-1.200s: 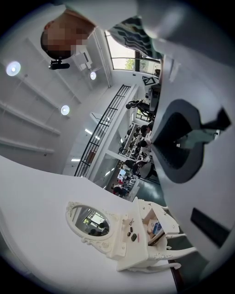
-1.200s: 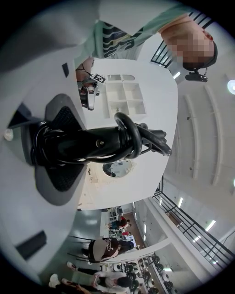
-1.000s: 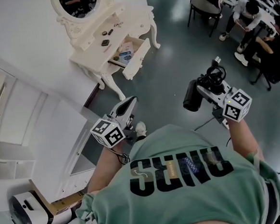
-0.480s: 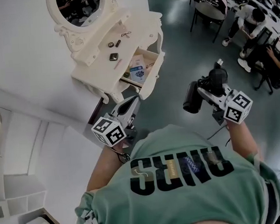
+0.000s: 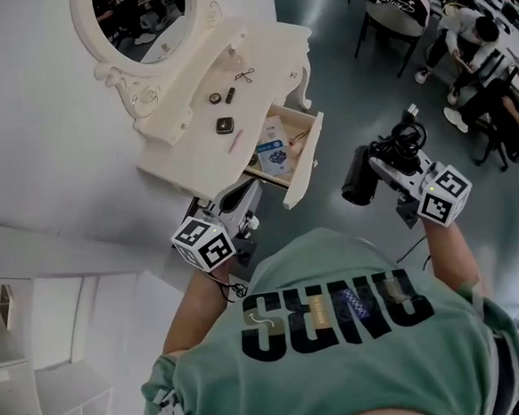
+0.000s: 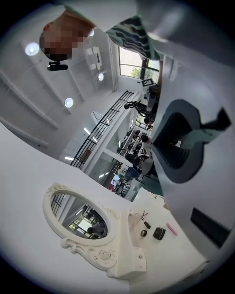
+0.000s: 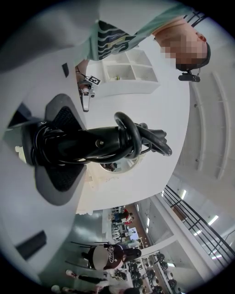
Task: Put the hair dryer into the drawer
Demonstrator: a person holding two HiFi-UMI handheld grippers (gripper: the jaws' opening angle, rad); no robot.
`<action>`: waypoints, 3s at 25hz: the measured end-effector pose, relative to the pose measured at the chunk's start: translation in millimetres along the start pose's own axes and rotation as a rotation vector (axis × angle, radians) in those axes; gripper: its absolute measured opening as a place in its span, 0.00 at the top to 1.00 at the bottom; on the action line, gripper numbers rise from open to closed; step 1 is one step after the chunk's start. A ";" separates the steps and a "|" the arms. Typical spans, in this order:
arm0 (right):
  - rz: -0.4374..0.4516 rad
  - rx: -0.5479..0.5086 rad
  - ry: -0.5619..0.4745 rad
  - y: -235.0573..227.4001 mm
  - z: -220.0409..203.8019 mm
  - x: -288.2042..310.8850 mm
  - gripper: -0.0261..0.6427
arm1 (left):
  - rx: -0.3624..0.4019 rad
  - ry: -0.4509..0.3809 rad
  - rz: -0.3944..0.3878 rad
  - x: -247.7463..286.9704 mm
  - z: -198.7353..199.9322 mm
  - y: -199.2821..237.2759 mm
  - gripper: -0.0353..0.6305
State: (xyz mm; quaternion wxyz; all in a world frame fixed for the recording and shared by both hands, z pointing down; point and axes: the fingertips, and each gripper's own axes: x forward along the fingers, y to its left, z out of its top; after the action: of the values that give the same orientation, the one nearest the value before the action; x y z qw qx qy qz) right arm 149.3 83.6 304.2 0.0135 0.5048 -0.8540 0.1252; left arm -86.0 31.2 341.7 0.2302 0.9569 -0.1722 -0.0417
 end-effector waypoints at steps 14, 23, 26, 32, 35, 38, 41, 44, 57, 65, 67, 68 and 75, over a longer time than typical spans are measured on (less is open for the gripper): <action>0.161 -0.010 0.042 -151.6 26.0 89.0 0.66 | -0.004 -0.049 0.178 112.5 25.5 79.0 0.93; 0.366 -0.060 0.104 -234.0 44.8 155.1 0.66 | -0.042 -0.088 0.346 181.3 32.4 86.7 0.93; 0.387 -0.066 0.125 -234.3 39.2 180.9 0.66 | -0.045 -0.084 0.379 170.8 32.5 100.6 0.94; 0.398 -0.197 0.182 -210.6 37.6 218.6 0.66 | -0.044 -0.103 0.365 146.5 38.0 126.1 0.93; 0.414 -0.314 0.222 -195.2 40.0 235.8 0.66 | -0.047 -0.109 0.359 132.2 38.8 136.6 0.93; 0.442 -0.459 0.271 -181.8 37.0 261.2 0.66 | -0.053 -0.116 0.362 119.4 38.4 150.6 0.93; 0.493 -0.625 0.343 -168.4 19.6 290.6 0.66 | -0.080 -0.120 0.371 108.2 29.8 162.7 0.93; 0.554 -0.765 0.429 -155.7 -14.5 321.3 0.66 | -0.119 -0.112 0.385 95.7 12.9 175.2 0.93; 0.783 -1.158 0.806 -140.6 -223.5 389.6 0.66 | -0.236 -0.084 0.447 50.9 -52.9 234.1 0.93; 0.897 -1.472 0.902 -146.4 -327.5 395.6 0.66 | -0.284 -0.068 0.419 50.4 -77.1 244.7 0.93; 0.909 -1.534 0.920 -148.0 -347.1 396.9 0.66 | -0.296 -0.062 0.410 50.9 -84.8 246.3 0.94; 0.910 -1.565 0.926 -149.1 -356.4 398.0 0.66 | -0.305 -0.061 0.409 51.0 -88.1 247.2 0.93; 0.913 -1.669 0.961 -150.9 -403.8 402.4 0.66 | -0.348 -0.052 0.402 47.3 -108.7 250.2 0.93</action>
State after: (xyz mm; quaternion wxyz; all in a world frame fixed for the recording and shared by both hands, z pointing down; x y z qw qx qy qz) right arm 41.0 -239.5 785.6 0.6424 -0.1347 -0.6831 -0.3203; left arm -102.0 -147.8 552.3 0.3903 0.8482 -0.3549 -0.0486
